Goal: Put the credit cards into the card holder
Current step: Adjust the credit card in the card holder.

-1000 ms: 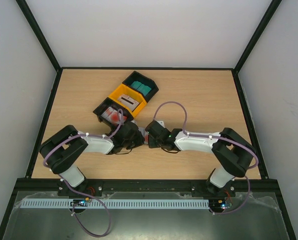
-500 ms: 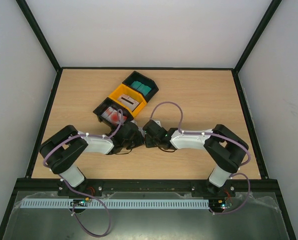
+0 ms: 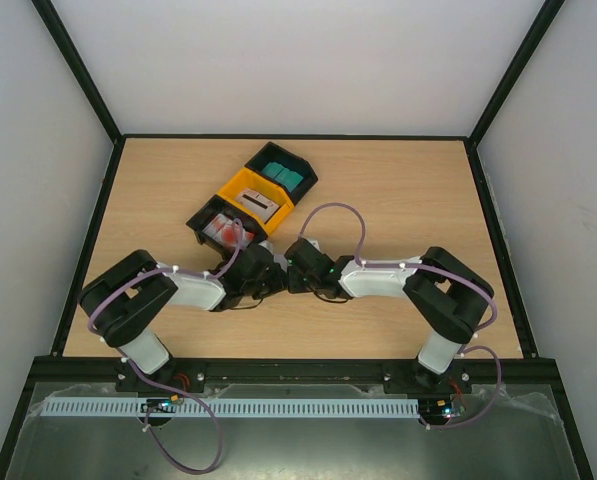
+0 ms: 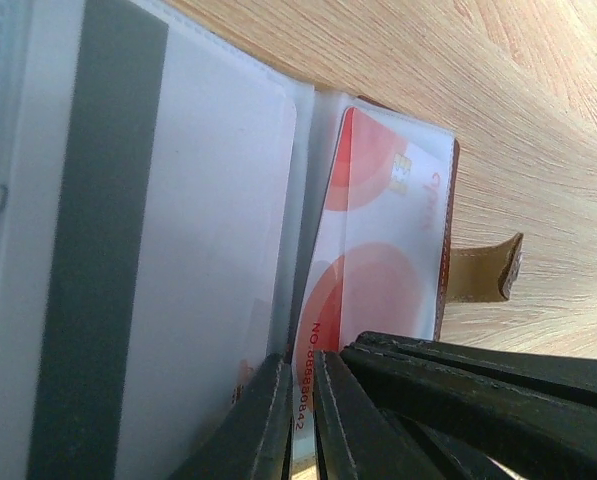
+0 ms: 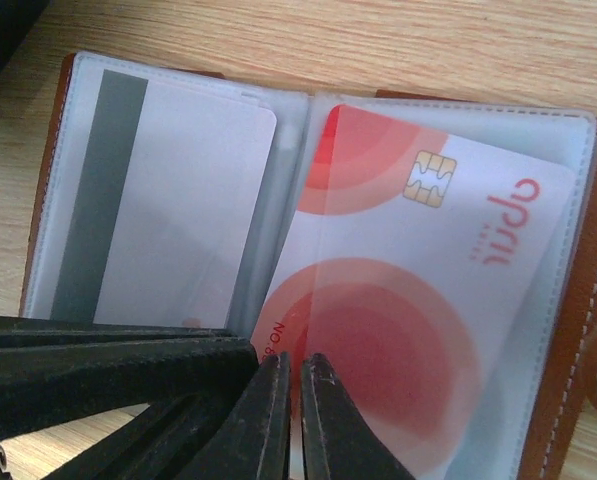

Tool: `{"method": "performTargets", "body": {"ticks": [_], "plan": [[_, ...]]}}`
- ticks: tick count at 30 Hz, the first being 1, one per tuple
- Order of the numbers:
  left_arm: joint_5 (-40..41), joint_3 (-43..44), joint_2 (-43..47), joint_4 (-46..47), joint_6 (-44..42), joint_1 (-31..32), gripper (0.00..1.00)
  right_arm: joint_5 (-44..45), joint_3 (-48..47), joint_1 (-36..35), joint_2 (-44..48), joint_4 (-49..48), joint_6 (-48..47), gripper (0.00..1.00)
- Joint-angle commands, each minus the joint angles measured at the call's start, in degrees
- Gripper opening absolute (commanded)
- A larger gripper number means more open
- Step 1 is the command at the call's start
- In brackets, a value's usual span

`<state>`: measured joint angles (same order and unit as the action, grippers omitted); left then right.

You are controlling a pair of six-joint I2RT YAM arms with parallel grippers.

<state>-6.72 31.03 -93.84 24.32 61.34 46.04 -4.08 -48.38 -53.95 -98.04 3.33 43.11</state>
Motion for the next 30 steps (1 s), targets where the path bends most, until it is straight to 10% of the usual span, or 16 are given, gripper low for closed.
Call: {"method": "performTargets", "body": {"ticks": [1, 21, 30], "plan": [[-1.20, -2.53, -1.27, -4.83, -0.11, -0.07, 0.11, -1.41, 1.46, -0.45, -1.23, 0.38, 1.14, 0.07], [-1.98, -0.85, 12.42, -8.18, -6.38, -1.75, 0.40, 15.29, -1.01, -0.36, 6.98, 12.16, 1.65, 0.38], [9.43, -0.12, 21.97, -27.49, -7.09, -5.26, 0.70, 16.11, -2.37, -0.36, 2.32, 12.81, 0.66, 0.43]]}}
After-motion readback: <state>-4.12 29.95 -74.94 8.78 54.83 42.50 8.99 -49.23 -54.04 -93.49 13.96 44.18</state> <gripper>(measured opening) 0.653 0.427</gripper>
